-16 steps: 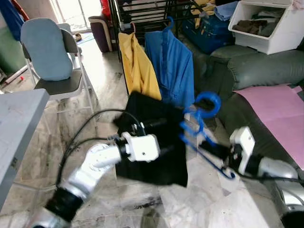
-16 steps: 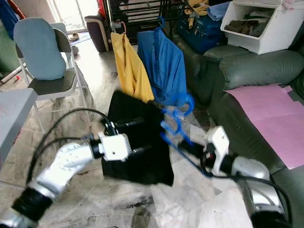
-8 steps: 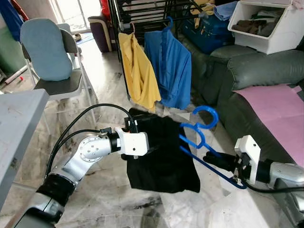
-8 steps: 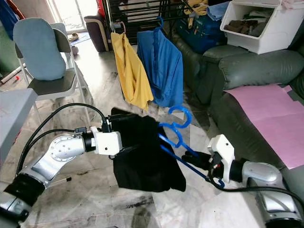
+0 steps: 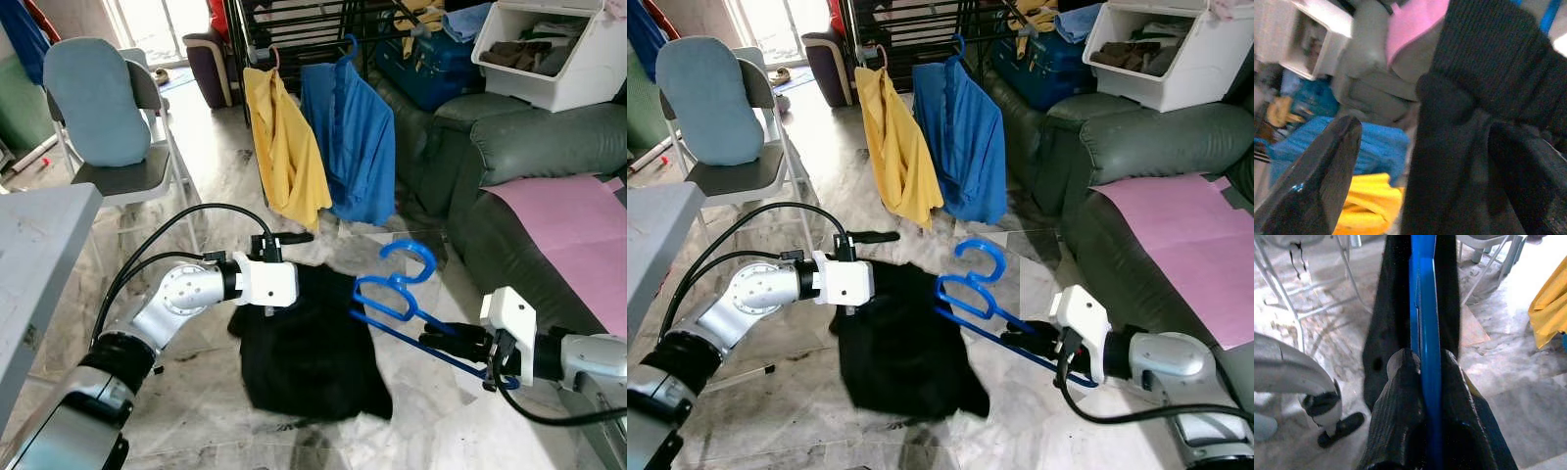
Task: Hang hanger
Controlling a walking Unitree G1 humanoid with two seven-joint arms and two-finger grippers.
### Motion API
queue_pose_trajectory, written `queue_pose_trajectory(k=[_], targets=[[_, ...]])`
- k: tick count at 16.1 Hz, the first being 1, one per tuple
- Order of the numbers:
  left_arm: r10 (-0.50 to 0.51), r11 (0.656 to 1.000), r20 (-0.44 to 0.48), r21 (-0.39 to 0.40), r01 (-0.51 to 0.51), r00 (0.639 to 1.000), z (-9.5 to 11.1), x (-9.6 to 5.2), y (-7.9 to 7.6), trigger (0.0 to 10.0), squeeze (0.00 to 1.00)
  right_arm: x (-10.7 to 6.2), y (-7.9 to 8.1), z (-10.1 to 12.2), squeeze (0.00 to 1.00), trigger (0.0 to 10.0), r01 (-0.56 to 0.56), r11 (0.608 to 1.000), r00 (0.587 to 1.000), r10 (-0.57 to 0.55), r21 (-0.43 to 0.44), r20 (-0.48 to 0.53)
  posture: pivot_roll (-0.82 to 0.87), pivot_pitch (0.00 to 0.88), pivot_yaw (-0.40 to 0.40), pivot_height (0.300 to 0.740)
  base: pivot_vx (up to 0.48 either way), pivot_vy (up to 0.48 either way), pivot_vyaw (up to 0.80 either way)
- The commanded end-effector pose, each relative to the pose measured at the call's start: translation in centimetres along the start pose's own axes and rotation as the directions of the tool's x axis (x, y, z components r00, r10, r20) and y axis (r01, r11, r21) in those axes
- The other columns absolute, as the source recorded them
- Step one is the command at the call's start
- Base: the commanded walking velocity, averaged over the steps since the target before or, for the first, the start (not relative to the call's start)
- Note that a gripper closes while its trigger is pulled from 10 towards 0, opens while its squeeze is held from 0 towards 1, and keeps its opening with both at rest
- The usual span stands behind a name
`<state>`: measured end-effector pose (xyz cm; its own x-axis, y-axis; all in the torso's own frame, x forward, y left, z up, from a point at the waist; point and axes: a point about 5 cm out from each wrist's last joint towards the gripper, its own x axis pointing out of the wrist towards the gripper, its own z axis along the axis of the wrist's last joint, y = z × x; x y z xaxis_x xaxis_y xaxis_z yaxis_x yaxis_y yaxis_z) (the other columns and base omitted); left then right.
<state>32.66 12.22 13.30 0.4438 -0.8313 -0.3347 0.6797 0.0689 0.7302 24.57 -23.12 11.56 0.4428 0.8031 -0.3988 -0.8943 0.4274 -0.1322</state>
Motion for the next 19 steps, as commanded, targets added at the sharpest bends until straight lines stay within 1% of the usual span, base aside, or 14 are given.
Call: queue_pose_trajectory(k=[1, 3, 4, 5, 6, 8, 10, 14, 16, 19], targets=[[-0.044, 0.998, -0.028, -0.048, 0.042, 0.999, -0.6, -0.3, 0.4, 0.0, 0.00, 0.1, -0.3, 1.5, 0.00, 10.0, -0.012, 0.995, 0.999, 0.015, -0.100, 0.030, -0.17, 0.000, 0.055, 0.740, 0.000, 0.000, 0.00], [-0.063, 0.997, -0.043, -0.049, 0.061, 0.997, -1.1, -0.6, 0.4, 0.0, 0.00, 0.0, -0.7, 1.7, 0.00, 10.0, 0.014, 0.991, 1.000, -0.010, -0.135, 0.027, -0.17, 0.000, 0.056, 0.740, 0.000, 0.000, 0.00], [-0.094, 0.994, -0.072, -0.065, 0.089, 0.993, -1.6, -0.8, 0.3, 0.0, 0.00, 0.1, -0.9, 1.8, 0.00, 10.0, 0.028, 0.988, 0.999, -0.023, -0.149, 0.031, -0.16, 0.000, 0.057, 0.740, 0.000, 0.000, 0.00], [-0.120, 0.992, -0.085, -0.061, 0.115, 0.989, -1.9, -1.0, 0.1, 0.0, 0.00, 0.2, -1.0, 1.9, 0.00, 10.0, 0.035, 0.986, 0.999, -0.030, -0.164, 0.032, -0.16, 0.000, 0.057, 0.740, 0.000, 0.000, 0.00], [-0.155, 0.985, -0.100, -0.090, 0.146, 0.983, -2.2, -1.1, 0.0, 0.0, 0.00, 0.3, -1.1, 1.8, 0.00, 10.0, 0.037, 0.981, 0.999, -0.033, -0.188, 0.023, -0.16, 0.000, 0.058, 0.740, 0.000, 0.000, 0.00], [-0.179, 0.980, -0.109, -0.111, 0.167, 0.978, -2.4, -1.1, 0.3, 0.0, 0.00, 0.5, -1.1, 1.7, 0.00, 10.0, 0.036, 0.977, 0.999, -0.033, -0.210, 0.016, -0.16, 0.000, 0.060, 0.740, 0.000, 0.000, 0.00], [-0.199, 0.975, -0.104, -0.121, 0.186, 0.974, -2.2, -0.8, 0.8, 0.0, 0.00, 0.7, -1.0, 1.3, 0.00, 10.0, 0.030, 0.974, 1.000, -0.030, -0.227, 0.004, -0.16, 0.000, 0.060, 0.740, 0.000, 0.000, 0.00], [-0.202, 0.974, -0.079, -0.124, 0.191, 0.976, -1.6, -0.2, 1.6, 0.0, 0.00, 1.2, -0.8, 1.1, 0.00, 10.0, 0.027, 0.970, 1.000, -0.026, -0.241, 0.005, -0.16, 0.000, 0.071, 0.740, 0.000, 0.000, 0.00], [-0.226, 0.968, -0.077, -0.126, 0.215, 0.971, -1.6, -0.1, 1.5, 0.0, 0.00, 1.4, -0.8, 1.1, 0.00, 10.0, 0.031, 0.969, 1.000, -0.029, -0.246, 0.010, -0.16, 0.000, 0.073, 0.740, 0.000, 0.000, 0.00], [-0.266, 0.957, -0.071, -0.143, 0.254, 0.961, -1.6, 0.4, 0.6, 0.0, 0.00, 1.4, -1.0, 1.1, 0.00, 10.0, 0.061, 0.969, 0.998, -0.057, -0.240, 0.025, -0.16, 0.000, 0.071, 0.740, 0.000, 0.000, 0.00]])
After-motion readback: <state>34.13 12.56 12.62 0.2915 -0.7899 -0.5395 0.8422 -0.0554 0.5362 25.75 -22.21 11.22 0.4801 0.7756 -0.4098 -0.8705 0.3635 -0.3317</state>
